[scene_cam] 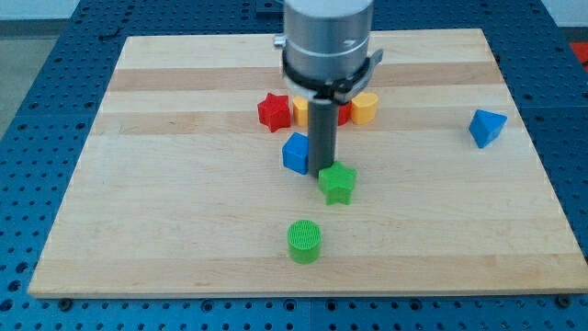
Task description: Push the green star close to the right of green circle
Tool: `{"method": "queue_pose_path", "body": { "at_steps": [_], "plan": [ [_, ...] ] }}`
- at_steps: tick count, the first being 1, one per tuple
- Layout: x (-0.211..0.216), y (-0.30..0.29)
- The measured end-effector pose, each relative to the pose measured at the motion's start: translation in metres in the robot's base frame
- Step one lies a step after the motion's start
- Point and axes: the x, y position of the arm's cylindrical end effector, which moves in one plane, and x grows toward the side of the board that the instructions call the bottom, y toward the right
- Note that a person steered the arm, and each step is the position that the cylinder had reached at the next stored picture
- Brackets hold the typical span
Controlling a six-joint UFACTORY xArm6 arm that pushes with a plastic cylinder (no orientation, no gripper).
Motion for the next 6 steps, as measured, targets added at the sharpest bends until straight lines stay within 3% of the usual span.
{"method": "queue_pose_path", "body": {
  "at_steps": [1, 3, 6],
  "plan": [
    [0.001, -0.006],
    [-0.064, -0.005],
    [0.006, -0.005]
  ]
}}
